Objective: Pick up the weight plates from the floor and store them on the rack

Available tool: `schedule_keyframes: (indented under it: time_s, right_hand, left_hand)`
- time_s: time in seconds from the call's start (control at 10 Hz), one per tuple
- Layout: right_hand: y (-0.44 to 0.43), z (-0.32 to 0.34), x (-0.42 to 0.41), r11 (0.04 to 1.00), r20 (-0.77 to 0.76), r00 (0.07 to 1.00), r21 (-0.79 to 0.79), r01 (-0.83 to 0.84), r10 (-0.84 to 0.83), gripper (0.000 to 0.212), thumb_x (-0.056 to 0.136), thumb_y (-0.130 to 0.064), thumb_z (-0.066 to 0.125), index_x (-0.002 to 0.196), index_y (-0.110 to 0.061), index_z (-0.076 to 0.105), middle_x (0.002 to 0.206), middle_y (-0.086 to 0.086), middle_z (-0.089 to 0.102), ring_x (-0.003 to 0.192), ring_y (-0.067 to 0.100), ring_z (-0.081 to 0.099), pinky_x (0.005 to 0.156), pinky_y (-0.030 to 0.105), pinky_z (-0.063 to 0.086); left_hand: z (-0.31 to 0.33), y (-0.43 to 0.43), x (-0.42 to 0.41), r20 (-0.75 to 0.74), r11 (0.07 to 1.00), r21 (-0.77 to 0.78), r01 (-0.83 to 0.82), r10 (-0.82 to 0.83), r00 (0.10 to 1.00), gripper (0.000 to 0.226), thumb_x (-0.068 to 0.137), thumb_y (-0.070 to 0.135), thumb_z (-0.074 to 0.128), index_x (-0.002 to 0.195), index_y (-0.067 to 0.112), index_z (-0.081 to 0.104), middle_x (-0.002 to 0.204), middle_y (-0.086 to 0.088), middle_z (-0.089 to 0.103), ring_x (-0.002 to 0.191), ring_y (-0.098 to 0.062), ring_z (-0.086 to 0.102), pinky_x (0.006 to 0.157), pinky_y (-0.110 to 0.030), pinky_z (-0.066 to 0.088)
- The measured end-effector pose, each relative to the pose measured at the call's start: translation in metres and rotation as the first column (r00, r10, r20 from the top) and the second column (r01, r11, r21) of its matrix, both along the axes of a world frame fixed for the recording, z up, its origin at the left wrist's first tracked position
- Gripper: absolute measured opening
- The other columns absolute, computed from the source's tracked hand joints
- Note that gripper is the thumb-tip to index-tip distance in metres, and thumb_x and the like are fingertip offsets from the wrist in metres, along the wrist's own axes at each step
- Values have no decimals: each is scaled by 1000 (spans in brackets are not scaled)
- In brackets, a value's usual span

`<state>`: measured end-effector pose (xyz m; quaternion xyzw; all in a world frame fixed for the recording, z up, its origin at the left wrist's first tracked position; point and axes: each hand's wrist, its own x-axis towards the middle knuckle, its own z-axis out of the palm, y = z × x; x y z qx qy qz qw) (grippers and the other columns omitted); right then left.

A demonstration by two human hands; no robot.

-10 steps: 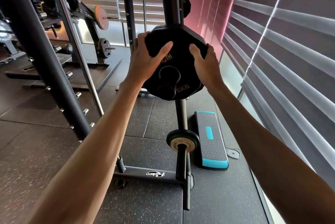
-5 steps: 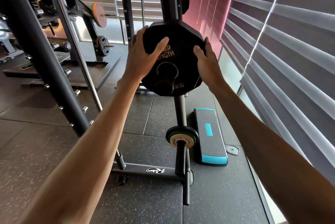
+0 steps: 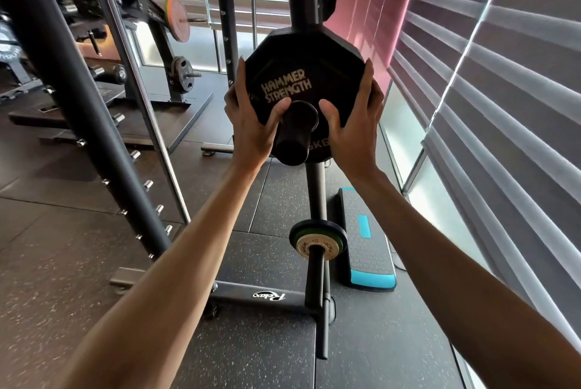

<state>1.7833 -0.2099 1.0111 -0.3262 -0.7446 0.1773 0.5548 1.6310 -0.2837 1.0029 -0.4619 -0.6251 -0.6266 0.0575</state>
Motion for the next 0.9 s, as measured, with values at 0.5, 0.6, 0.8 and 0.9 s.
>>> schedule_keyframes:
  time_s: [0.5, 0.6, 0.8, 0.9]
  right_hand:
    - [10, 12, 8, 999, 127, 991, -24, -32, 34, 88, 94, -47, 56, 159, -17, 4, 156, 14, 22, 140, 32, 32, 105, 56, 44]
    - [13, 8, 5, 1000, 114, 993, -6, -5, 6, 88, 93, -49, 54, 159, -18, 5, 155, 14, 24, 139, 30, 34, 104, 56, 46]
    - [3, 28, 15, 996, 234, 972, -89, 0, 21, 92, 90, -52, 57, 159, -20, 4, 154, 16, 25, 138, 36, 37, 103, 61, 43]
    - [-6, 46, 24, 995, 297, 955, -103, 13, 18, 87, 90, -53, 58, 157, -22, 12, 151, 15, 33, 137, 36, 38, 106, 61, 38]
  left_hand:
    - [7, 0, -2, 38, 996, -86, 21, -17, 999, 88, 94, 44, 59, 158, 16, 5, 154, -7, 31, 139, -25, 26, 110, -35, 21]
    - [6, 5, -4, 35, 998, -69, 7, -5, 999, 87, 94, 40, 62, 157, 14, 10, 154, -6, 34, 138, -27, 29, 108, -31, 21]
    - [22, -9, -5, 34, 990, -136, -25, 29, 999, 89, 84, 61, 63, 151, 15, 26, 141, -8, 48, 132, -27, 44, 109, -49, 39]
    - [44, -19, -4, 39, 986, -144, -84, 90, 995, 74, 83, 51, 67, 141, 14, 41, 136, -9, 48, 130, -26, 42, 109, -47, 38]
